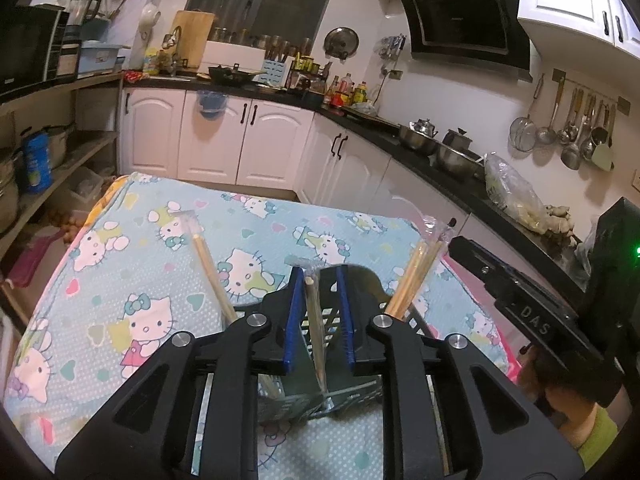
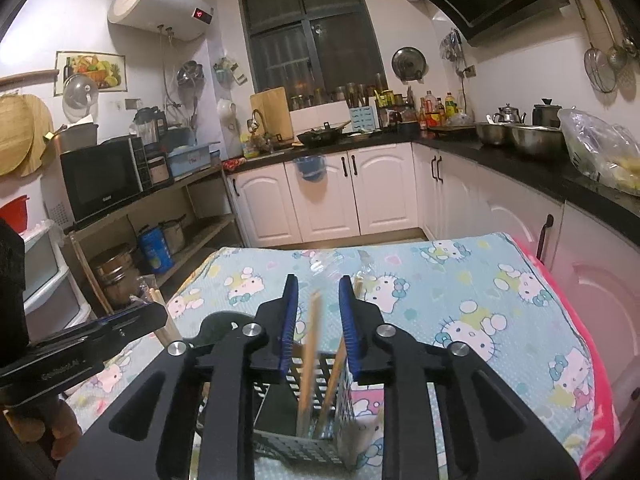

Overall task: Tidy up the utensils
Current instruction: 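Open the left tool into the caddy while the right tool releases its chopstick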

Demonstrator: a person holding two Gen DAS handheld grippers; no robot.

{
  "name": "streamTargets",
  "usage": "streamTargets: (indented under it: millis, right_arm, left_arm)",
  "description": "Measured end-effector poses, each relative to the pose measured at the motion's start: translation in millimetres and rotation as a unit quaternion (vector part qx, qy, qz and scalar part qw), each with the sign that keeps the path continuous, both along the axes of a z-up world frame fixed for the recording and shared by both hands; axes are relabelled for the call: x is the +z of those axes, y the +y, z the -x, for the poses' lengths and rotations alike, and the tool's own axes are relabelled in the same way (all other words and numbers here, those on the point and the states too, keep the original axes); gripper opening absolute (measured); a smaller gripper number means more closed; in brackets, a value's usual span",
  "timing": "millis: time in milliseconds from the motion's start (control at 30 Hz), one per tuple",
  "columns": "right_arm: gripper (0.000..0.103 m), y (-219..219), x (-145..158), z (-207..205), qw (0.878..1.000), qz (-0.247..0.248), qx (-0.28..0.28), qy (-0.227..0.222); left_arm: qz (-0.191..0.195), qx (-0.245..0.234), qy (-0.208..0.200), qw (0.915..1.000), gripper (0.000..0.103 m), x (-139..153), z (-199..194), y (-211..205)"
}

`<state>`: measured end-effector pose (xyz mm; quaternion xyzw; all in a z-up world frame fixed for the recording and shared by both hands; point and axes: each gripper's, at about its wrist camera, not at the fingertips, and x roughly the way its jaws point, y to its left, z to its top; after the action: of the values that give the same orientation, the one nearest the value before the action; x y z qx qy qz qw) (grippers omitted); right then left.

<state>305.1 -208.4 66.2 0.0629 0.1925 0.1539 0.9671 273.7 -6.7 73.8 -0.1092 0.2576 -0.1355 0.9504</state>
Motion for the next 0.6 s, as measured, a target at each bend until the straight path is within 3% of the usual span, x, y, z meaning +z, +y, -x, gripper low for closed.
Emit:
streamTargets:
  millis: [433, 600]
  right_arm:
    - [0.064, -13, -1, 26, 1.0, 0.009, -0.006, 0.007]
    - [0.07, -16, -3, 38, 1.0, 0.016, -0.003, 0.015]
  left_arm:
    - [0.001, 0.003, 0.004, 1.0, 0.045, 4, 16, 4]
    - [0.007, 0.01, 0.0, 0.9999, 0.056, 7, 29, 10]
